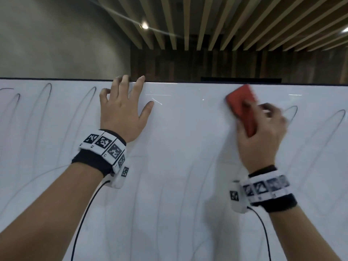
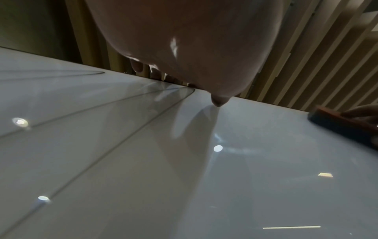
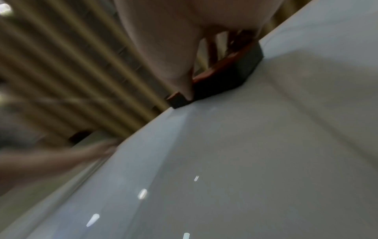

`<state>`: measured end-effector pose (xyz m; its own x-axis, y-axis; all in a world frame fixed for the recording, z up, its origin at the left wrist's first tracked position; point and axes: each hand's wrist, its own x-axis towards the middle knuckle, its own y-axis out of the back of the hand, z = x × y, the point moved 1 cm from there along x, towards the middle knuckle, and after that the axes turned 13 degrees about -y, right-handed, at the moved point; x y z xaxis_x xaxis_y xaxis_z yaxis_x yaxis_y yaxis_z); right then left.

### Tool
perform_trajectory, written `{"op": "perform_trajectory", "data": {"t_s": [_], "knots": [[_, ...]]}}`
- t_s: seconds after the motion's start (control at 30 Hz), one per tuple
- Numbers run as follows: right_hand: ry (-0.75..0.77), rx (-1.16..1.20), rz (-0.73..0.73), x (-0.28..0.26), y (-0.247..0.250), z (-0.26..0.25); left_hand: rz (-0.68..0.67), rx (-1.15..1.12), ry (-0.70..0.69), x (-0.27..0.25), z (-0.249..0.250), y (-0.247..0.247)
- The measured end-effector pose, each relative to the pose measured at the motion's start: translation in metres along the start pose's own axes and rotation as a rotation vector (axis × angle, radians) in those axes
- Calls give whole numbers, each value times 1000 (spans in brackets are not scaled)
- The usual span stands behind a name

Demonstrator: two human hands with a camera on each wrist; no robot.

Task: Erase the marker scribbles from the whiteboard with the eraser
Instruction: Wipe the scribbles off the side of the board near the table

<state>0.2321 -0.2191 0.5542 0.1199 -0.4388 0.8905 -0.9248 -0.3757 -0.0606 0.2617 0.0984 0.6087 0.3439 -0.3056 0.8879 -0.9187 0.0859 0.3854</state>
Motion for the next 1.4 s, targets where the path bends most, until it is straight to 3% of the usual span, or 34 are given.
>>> {"op": "perform_trajectory", "data": {"t_s": [0.1,0.17,0.23,0.33,0.4,0.47,0.6,0.63,0.7,0.83,0.9,0.97,1.03,1.1,1.13,1.23,1.33,1.4], "knots": [[581,-41,-385,-87,-22,-13,1,1,-2,1,-2,-1],[800,-110,-565,-111,-20,-9,6,1,-8,-1,-2,-1],[689,-48,-509,-77,-13,-4,7,7,-6,0,-3,-1],[259,15,-197,-3,7,8,1,1,-3,0,-2,-1],[42,28,-61,16,13,16,9,-5,3,0,-1,-2],[57,23,-72,-11,5,11,14,-19,11,0,0,-3],[645,-78,-491,-102,-9,10,18,-28,10,0,1,-4],[699,-99,-556,-100,-5,14,24,-31,9,0,1,-3],[569,-56,-517,-68,4,20,40,-43,9,-1,2,-2],[26,42,-88,9,27,37,63,-73,35,-1,5,-2],[-74,41,-14,0,20,33,67,-84,54,0,8,-2],[173,8,-164,-42,6,21,63,-103,88,3,12,-1],[596,-72,-429,-88,-1,17,59,-145,136,9,22,3],[783,-137,-553,-94,1,22,58,-180,119,17,41,9],[745,-130,-537,-79,5,24,57,-183,62,21,53,13],[449,-79,-306,-14,23,37,56,-205,-149,29,88,19],[79,-110,-27,48,50,76,62,-241,-187,37,105,14],[-261,-99,123,66,63,92,60,-215,-178,43,111,7]]}}
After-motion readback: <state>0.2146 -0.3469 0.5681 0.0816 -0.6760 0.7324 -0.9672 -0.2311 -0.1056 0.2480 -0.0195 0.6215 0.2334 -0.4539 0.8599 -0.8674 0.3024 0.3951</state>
